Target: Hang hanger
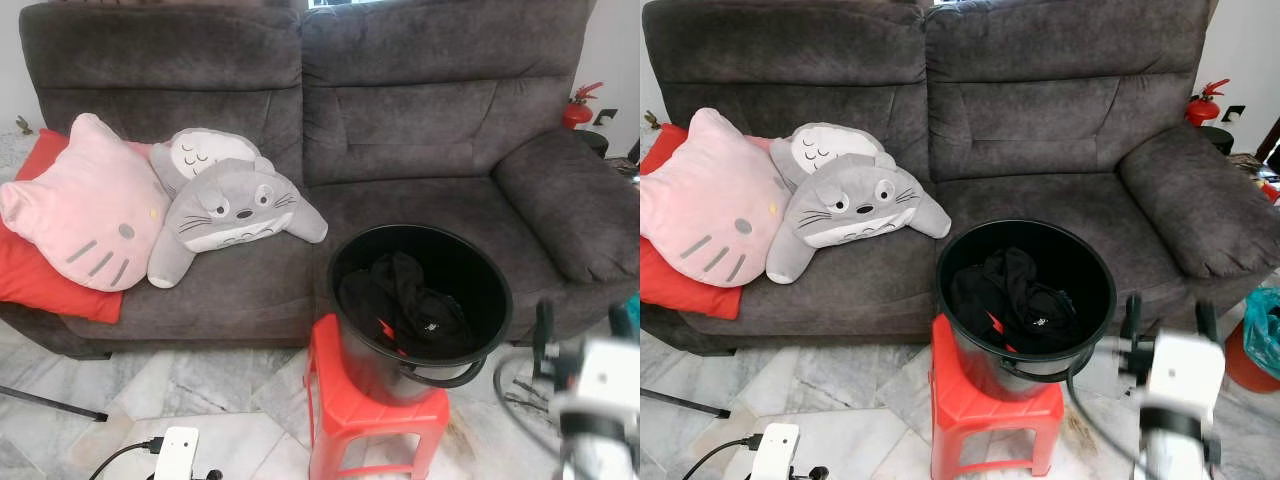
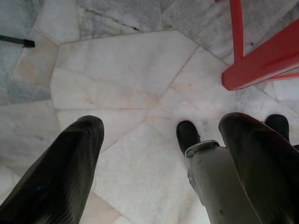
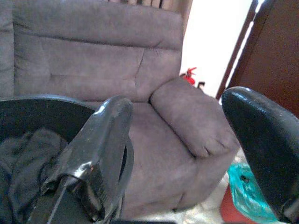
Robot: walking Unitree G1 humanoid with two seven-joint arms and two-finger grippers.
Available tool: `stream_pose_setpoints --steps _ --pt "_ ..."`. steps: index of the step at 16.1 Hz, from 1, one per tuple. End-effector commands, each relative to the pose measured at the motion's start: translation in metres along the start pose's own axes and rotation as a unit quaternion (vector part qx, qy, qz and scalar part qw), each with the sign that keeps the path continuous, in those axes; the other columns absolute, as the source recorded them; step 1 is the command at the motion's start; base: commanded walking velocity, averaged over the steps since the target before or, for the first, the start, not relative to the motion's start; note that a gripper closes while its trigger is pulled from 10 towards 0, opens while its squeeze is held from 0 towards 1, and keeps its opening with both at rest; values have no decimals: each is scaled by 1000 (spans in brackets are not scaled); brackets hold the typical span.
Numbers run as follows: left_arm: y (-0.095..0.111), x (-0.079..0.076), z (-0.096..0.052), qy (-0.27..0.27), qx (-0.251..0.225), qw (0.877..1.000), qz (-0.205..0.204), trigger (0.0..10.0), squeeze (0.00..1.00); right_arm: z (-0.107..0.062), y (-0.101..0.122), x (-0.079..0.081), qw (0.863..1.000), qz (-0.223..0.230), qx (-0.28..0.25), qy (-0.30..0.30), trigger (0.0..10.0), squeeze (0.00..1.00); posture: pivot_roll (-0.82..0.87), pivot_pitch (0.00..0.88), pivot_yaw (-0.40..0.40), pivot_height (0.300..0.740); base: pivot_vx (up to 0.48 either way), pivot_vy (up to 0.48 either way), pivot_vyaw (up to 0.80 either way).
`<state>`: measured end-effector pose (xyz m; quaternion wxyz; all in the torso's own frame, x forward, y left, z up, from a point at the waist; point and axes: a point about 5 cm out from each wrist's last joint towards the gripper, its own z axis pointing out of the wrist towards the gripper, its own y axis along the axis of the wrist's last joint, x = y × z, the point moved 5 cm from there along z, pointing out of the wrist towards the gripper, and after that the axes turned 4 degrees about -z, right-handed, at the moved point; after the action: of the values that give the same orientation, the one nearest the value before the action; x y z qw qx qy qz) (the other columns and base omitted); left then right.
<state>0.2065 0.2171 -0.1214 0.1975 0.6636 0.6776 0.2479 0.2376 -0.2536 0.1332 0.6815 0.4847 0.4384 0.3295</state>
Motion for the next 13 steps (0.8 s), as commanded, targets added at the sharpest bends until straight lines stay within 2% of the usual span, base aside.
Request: stream_pose_setpoints --steps 1,2,4,5,8,9,10,12,13 --pt "-3 -1 0 0 2 1000 1 10000 0 12 4 -7 1000 14 14 -18 10000 0 -202 0 25 740 0 0 0" --pt "-6 -2 -1 -1 9 1000 4 10000 0 23 -8 0 999 -5 49 -4 10000 0 -210 0 21 740 0 0 0" --pt "-7 -3 -1 -3 10 1000 -6 10000 0 42 -13 16 997 6 71 20 10000 0 -188 0 14 740 0 0 0" --pt "-8 -3 -1 -2 10 1000 -8 10000 0 47 -7 22 997 26 63 29 10000 0 -182 0 7 740 0 0 0" --pt "-12 -1 -2 1 18 1000 -8 10000 0 56 15 49 996 35 32 71 10000 0 -178 0 6 740 0 0 0" --pt "-14 -1 -2 1 19 1000 -8 10000 0 56 16 50 996 30 30 72 10000 0 -178 0 7 740 0 0 0" --pt "-15 0 -3 0 22 1000 -6 10000 0 55 12 48 997 7 38 68 10000 0 -180 0 9 740 0 0 656" --pt "-16 -1 -3 -6 23 1000 -2 10000 0 53 7 46 997 27 43 65 10000 0 -181 0 12 740 0 0 688" --pt "-16 -1 -3 -6 24 1000 -1 10000 0 53 8 48 996 29 43 71 10000 0 -182 0 12 740 0 0 0"
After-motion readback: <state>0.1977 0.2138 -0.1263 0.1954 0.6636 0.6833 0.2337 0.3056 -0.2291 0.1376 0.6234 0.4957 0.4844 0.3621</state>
